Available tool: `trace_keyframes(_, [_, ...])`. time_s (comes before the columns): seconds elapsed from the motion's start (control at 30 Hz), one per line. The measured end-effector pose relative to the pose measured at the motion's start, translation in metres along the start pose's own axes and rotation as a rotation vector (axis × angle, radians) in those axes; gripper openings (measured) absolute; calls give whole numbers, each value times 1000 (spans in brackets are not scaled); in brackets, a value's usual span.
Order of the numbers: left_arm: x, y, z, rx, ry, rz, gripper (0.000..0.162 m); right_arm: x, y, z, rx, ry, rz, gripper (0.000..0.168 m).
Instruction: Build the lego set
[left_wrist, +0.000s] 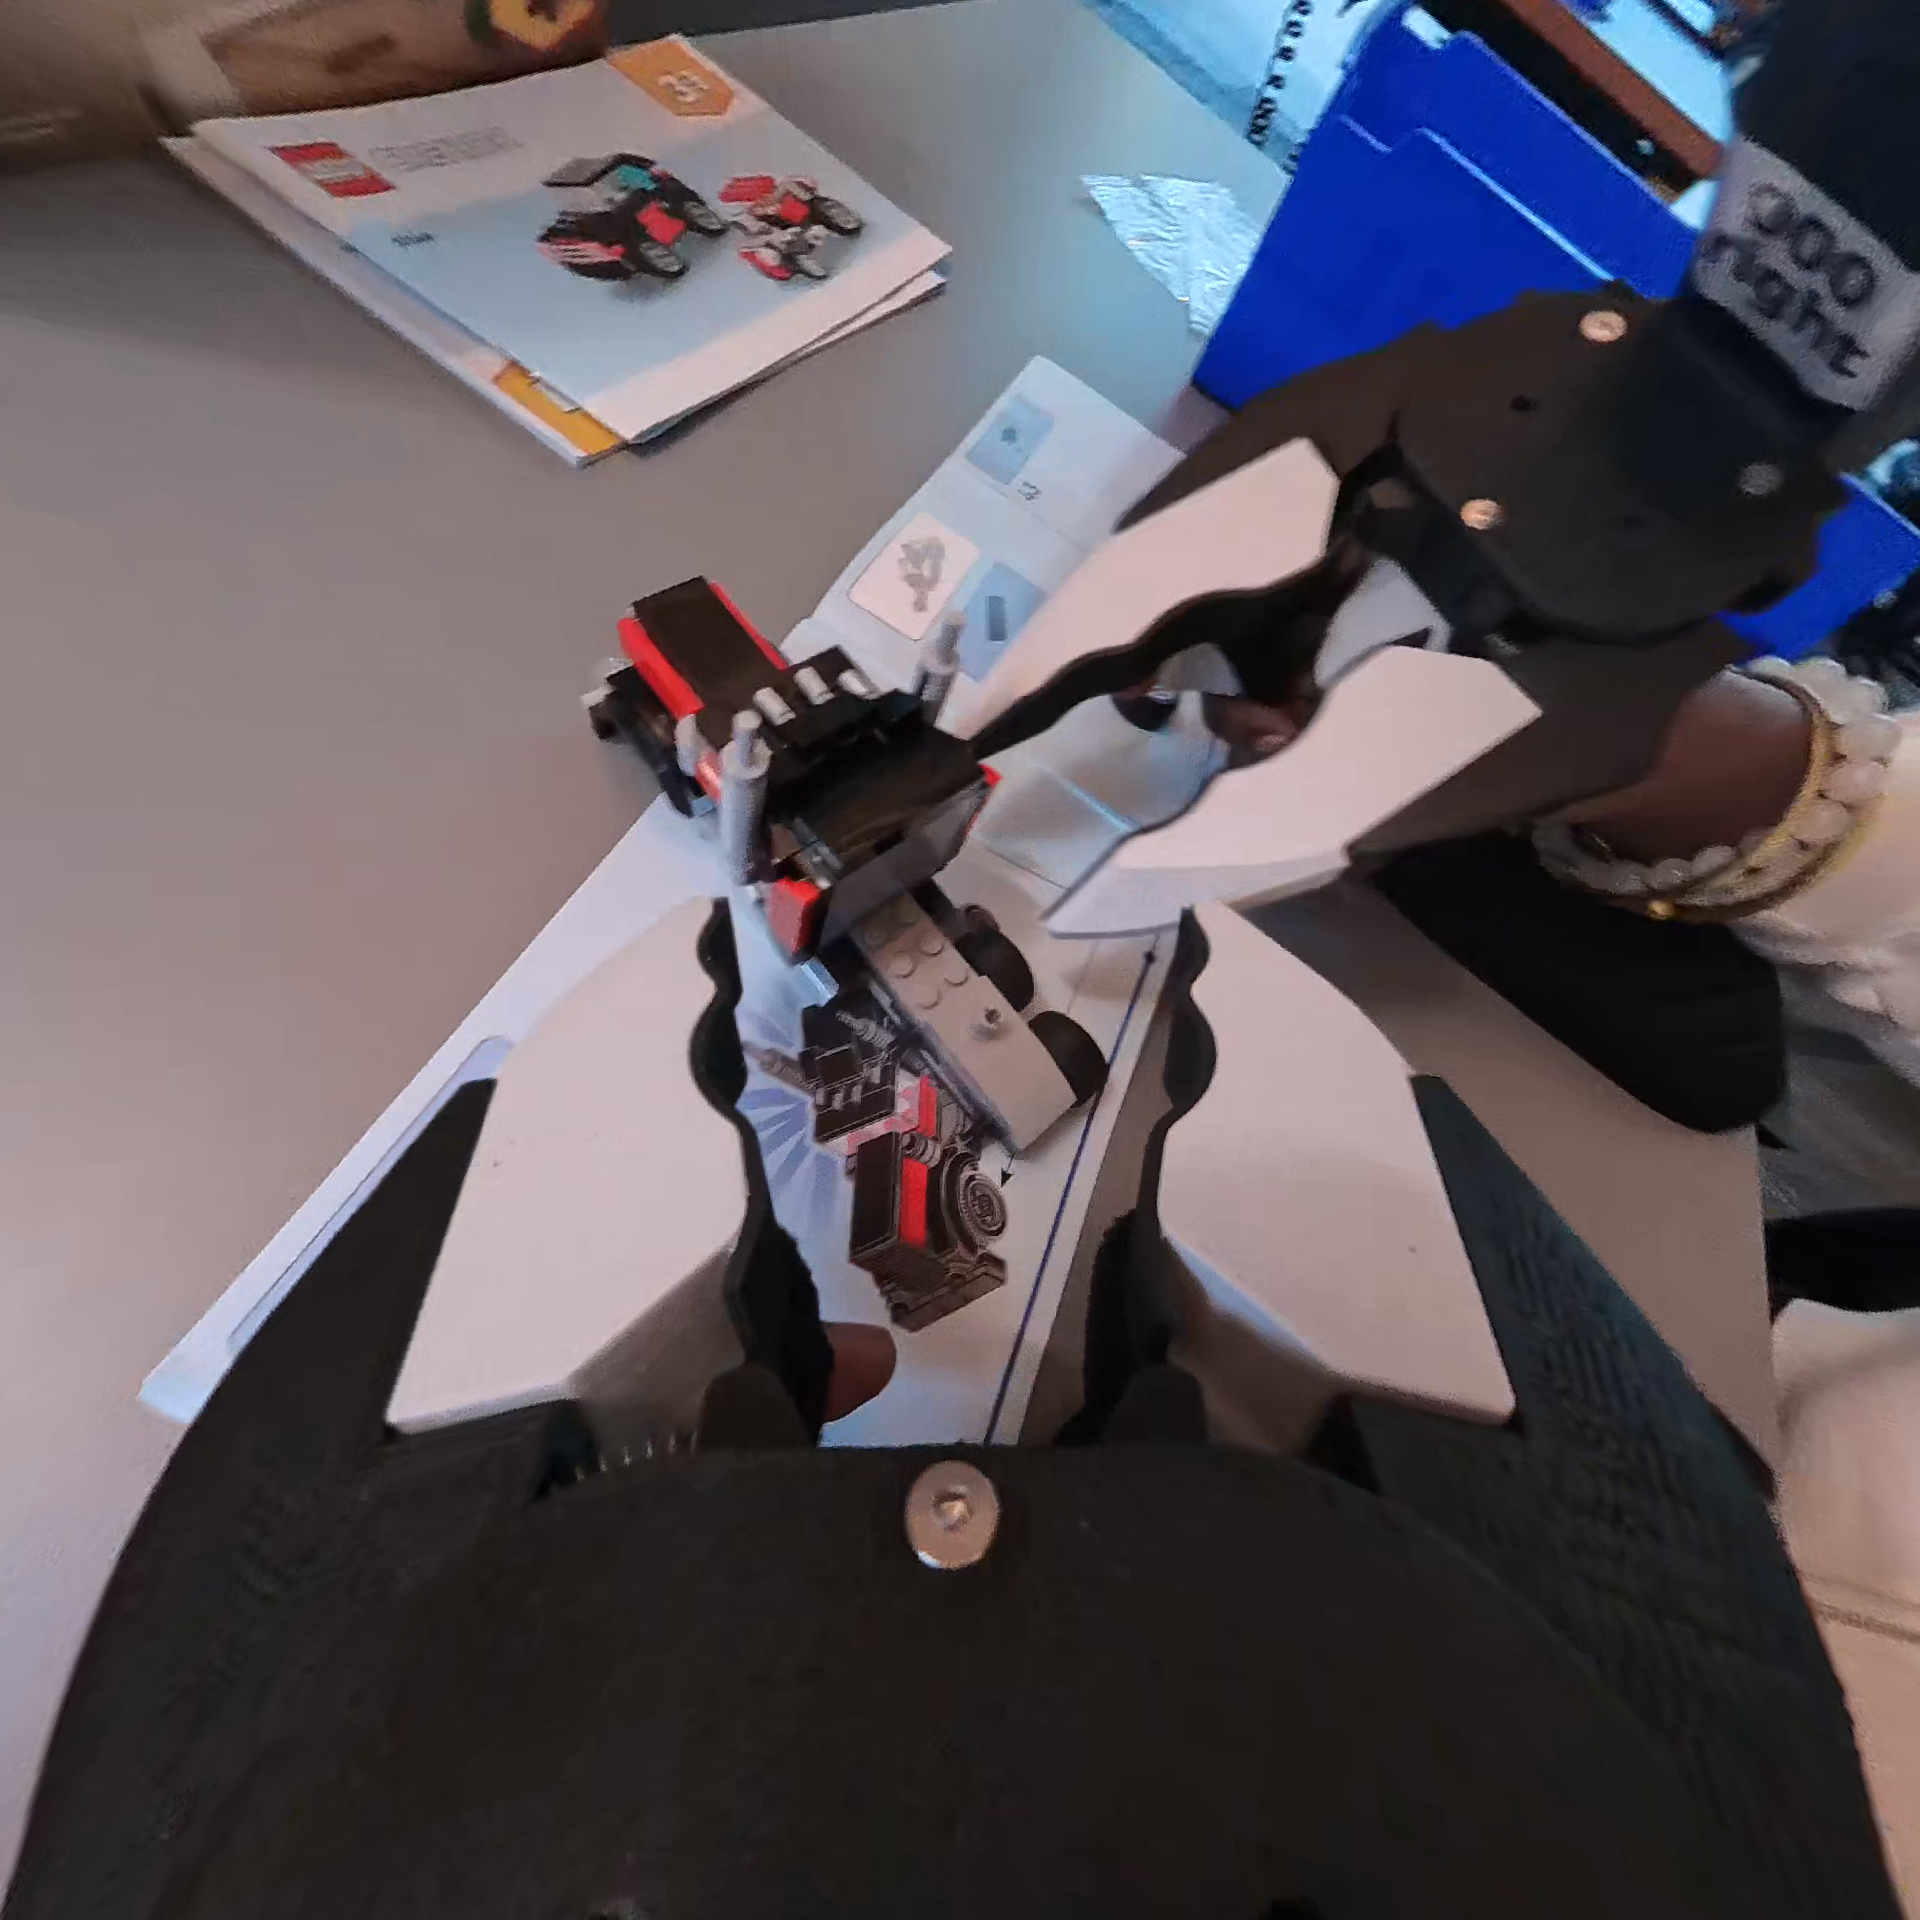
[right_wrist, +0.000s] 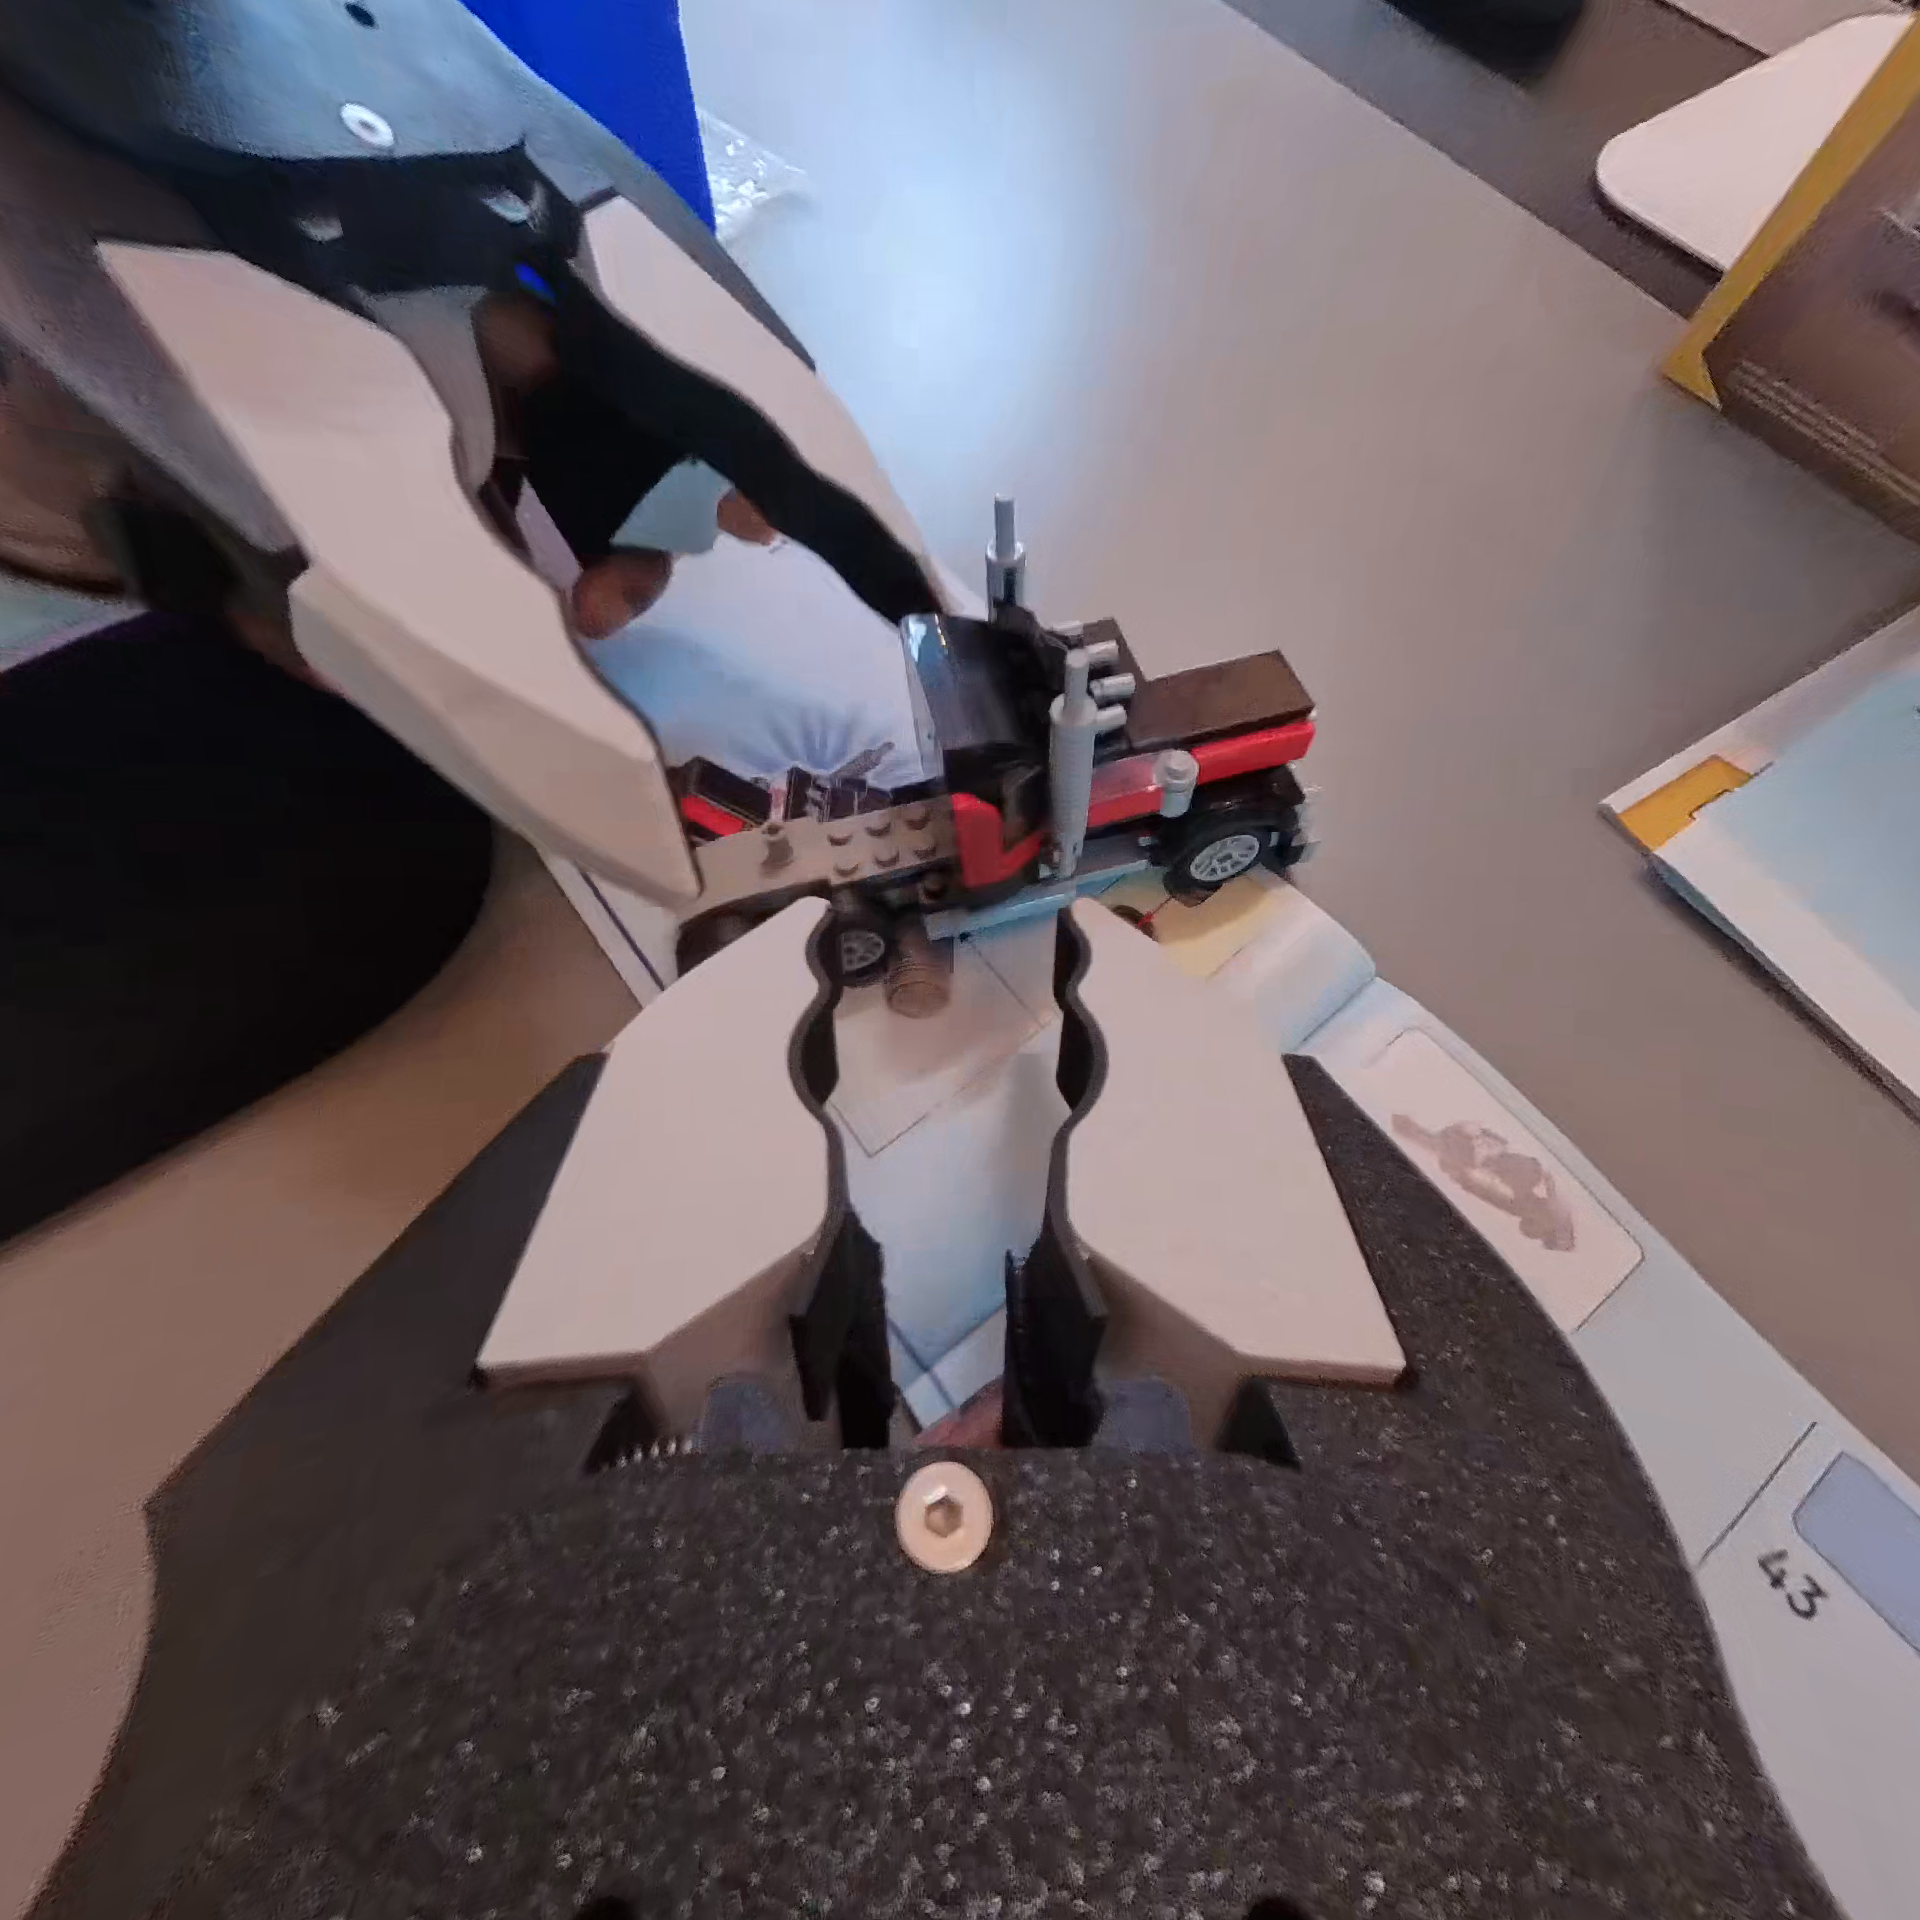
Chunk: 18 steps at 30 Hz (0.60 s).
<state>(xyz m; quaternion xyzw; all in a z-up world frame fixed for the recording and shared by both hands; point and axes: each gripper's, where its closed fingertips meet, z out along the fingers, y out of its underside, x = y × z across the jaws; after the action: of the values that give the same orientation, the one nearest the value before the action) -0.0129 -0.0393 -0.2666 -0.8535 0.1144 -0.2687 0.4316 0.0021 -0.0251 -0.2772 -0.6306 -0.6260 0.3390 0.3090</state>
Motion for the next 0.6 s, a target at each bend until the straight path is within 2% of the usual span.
trace_keyframes(0.07, [8,-1,1,-2,39,26,77,-1,-6,2,2,-39,-13,30])
trace_keyframes(0.17, [15,1,0,-16,47,16,85,1,-6,1,-37,-94,-99,16])
trace_keyframes(0.27, [26,-1,1,-1,69,-12,92,2,-2,-4,-68,-195,-174,13])
trace_keyframes(0.33, [32,-1,4,6,83,-44,93,8,-1,-8,-77,-233,-132,14])
trace_keyframes(0.37, [35,-1,6,7,89,-64,94,8,1,-10,-84,-257,-95,16])
trace_keyframes(0.4, [37,-1,6,12,89,-84,94,8,1,-12,-87,-271,-41,25])
trace_keyframes(0.47, [45,-2,6,32,130,-121,95,5,2,-15,-72,-257,71,53])
trace_keyframes(0.6, [75,-14,4,115,315,-196,95,1,12,-15,-43,-94,151,68])
